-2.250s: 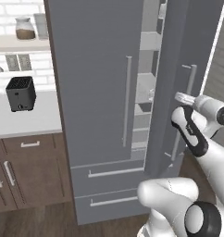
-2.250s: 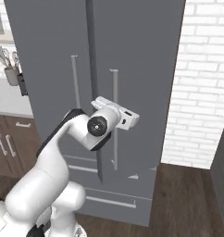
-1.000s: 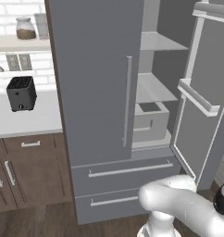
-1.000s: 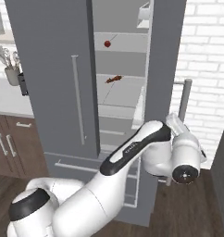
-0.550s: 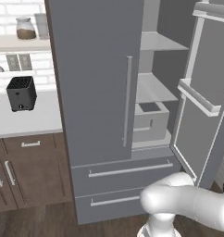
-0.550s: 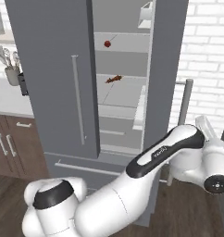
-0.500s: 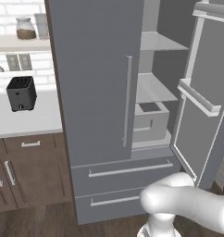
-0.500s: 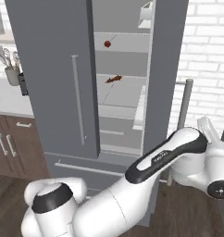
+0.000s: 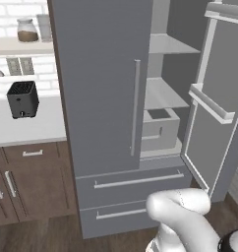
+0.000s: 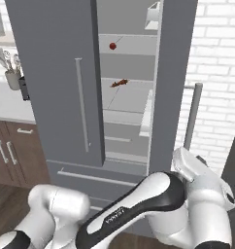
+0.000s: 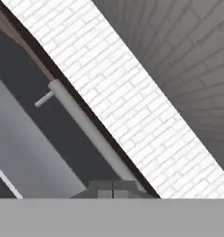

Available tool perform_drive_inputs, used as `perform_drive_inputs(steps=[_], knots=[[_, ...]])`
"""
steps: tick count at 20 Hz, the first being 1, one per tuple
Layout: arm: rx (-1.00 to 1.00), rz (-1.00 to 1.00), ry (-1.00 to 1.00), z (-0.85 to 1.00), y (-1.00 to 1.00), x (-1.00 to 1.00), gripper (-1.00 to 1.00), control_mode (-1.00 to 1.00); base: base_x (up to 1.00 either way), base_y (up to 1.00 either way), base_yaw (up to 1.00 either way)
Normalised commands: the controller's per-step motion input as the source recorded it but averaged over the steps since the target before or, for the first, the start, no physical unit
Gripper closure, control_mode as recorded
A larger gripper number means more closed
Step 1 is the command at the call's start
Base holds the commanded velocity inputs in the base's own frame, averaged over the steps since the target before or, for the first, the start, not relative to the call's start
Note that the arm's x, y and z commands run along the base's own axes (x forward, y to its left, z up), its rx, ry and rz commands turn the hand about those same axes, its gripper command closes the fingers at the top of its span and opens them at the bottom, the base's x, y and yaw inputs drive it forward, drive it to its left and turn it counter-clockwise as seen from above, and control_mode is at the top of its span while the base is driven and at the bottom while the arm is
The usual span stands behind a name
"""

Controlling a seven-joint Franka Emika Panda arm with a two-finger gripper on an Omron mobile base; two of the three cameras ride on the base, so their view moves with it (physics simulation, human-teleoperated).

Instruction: Take the strawberry from the fridge and place it on top of the pancake, located on the dining counter.

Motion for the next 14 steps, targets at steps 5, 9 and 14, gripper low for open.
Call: perform_drive_inputs(steps=[5, 9, 14], knots=[[-0.47, 0.0, 0.31, 0.67, 1.0, -0.56, 1.0, -1.0, 0.0, 0.0, 0.0], [-0.4, 0.04, 0.51, 1.0, 1.0, -0.37, 1.0, -1.0, 0.0, 0.0, 0.0], [-0.22, 0.04, 0.57, 0.86, 1.0, -0.08, 1.0, -1.0, 0.0, 0.0, 0.0]])
